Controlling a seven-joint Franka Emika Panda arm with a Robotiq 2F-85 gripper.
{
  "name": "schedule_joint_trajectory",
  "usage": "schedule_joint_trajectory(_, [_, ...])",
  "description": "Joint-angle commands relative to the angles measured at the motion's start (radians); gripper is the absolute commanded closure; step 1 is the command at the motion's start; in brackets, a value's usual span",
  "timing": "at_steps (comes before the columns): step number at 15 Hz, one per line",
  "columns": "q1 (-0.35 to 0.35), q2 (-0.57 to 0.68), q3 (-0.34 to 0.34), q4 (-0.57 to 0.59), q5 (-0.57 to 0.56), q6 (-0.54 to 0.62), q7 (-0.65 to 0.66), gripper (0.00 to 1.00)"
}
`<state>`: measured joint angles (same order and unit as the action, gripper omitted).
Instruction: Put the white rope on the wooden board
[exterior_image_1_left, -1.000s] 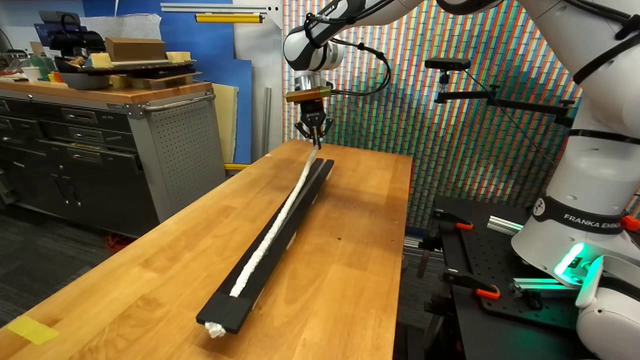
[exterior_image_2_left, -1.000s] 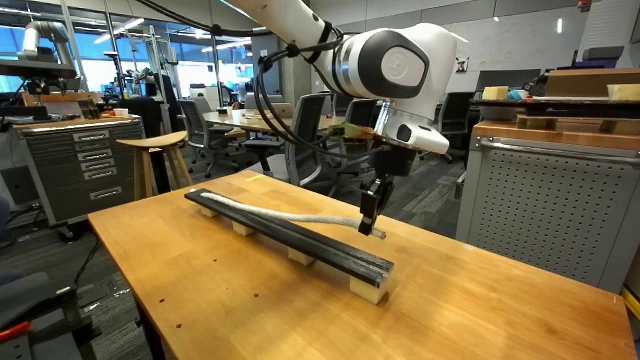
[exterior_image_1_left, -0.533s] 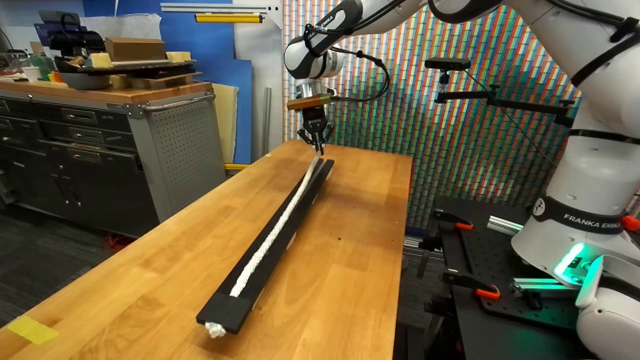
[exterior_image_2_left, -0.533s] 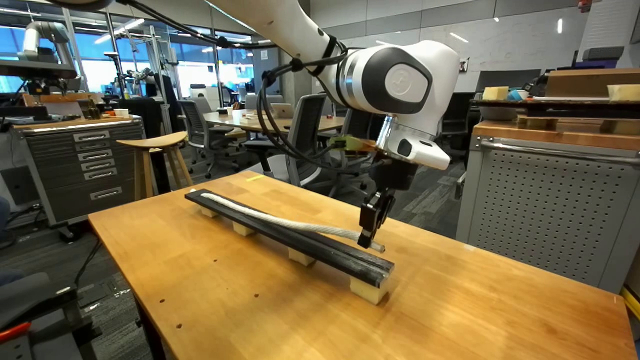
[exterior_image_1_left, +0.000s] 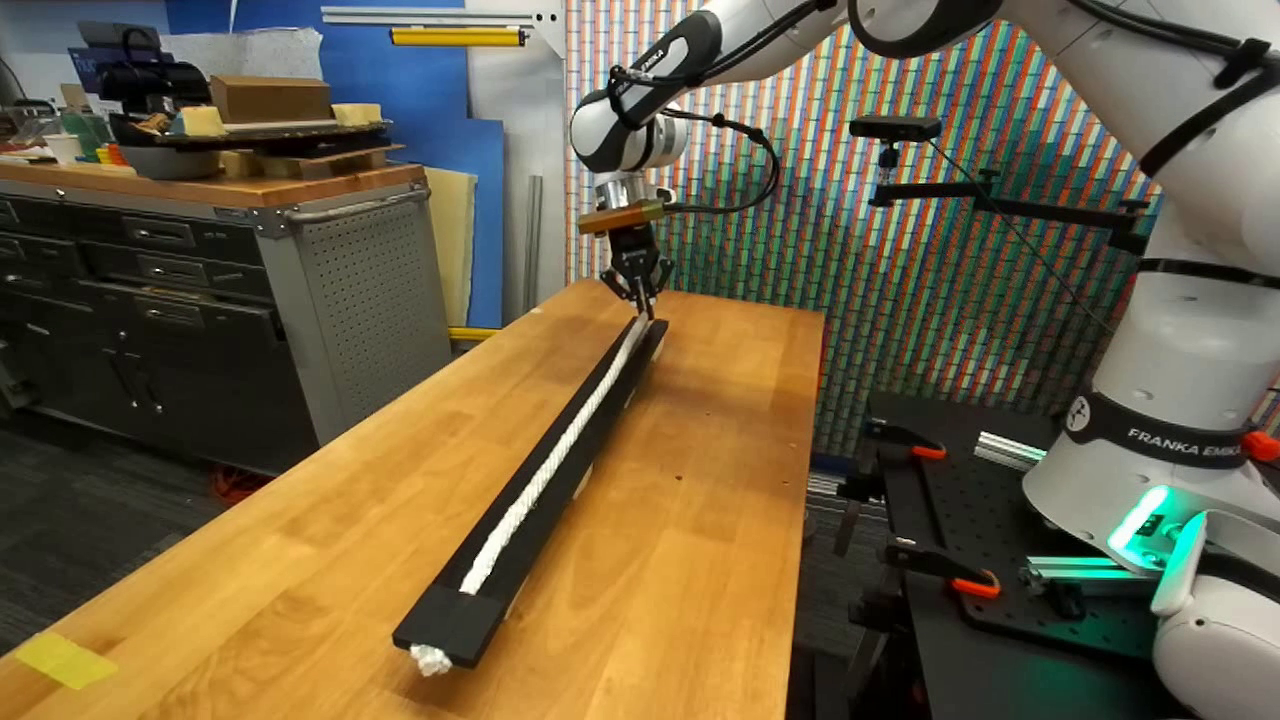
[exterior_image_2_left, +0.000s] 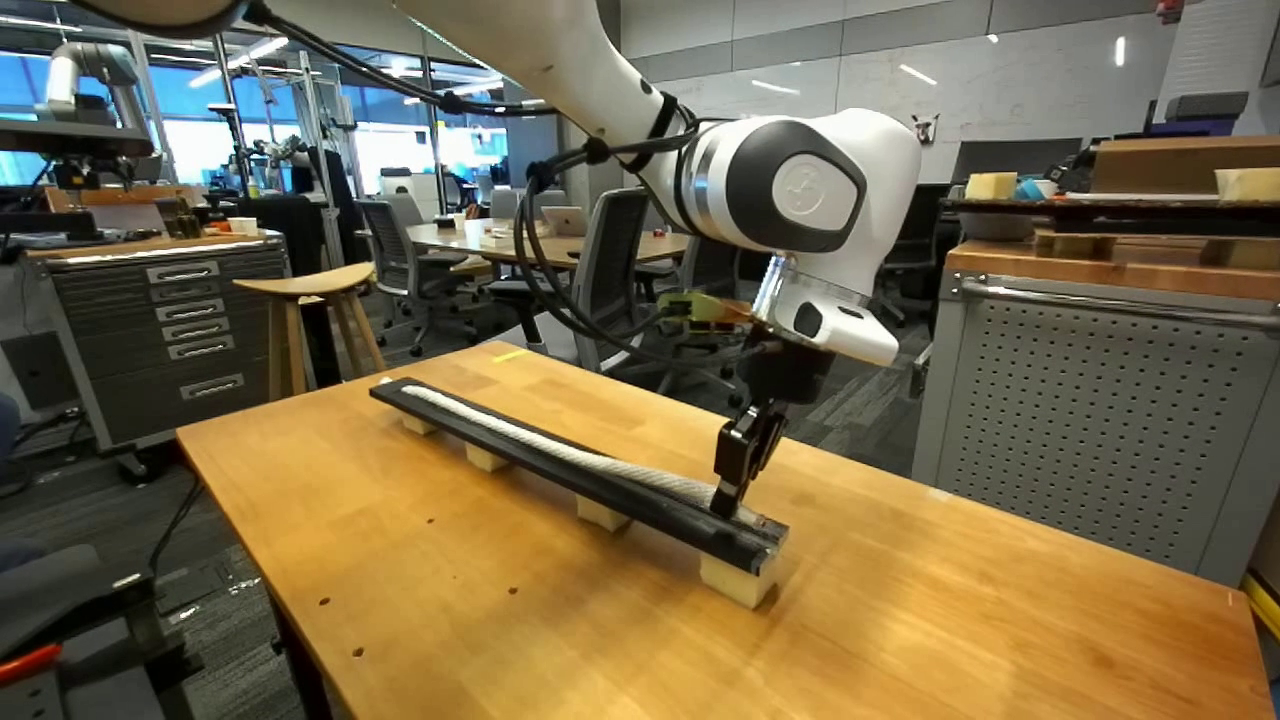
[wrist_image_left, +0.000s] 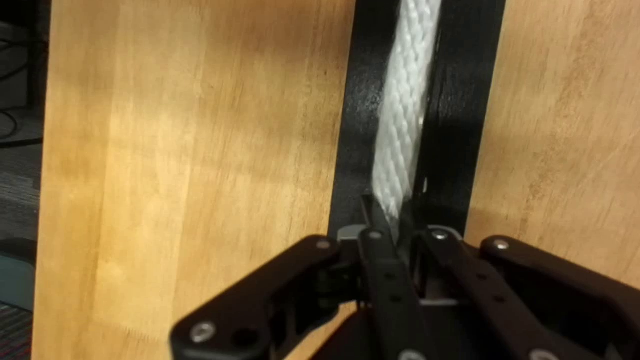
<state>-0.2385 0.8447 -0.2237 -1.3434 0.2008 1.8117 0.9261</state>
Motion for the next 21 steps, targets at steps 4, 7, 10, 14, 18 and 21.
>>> schedule_joint_trajectory(4, [-0.012, 0.056, -0.003, 0.076, -0.002, -0.031, 0.006, 0.97])
schedule_joint_trajectory(7, [-0.012, 0.065, -0.004, 0.085, -0.003, -0.032, 0.006, 0.97])
schedule_joint_trajectory(10, [-0.015, 0.064, -0.002, 0.090, 0.000, -0.028, 0.004, 0.66])
schedule_joint_trajectory(14, [-0.020, 0.060, -0.002, 0.091, 0.001, -0.027, 0.000, 0.35])
schedule_joint_trajectory(18, [-0.024, 0.058, -0.003, 0.091, -0.001, -0.023, -0.003, 0.23])
schedule_joint_trajectory(21, [-0.028, 0.057, -0.004, 0.092, -0.002, -0.020, -0.006, 0.60])
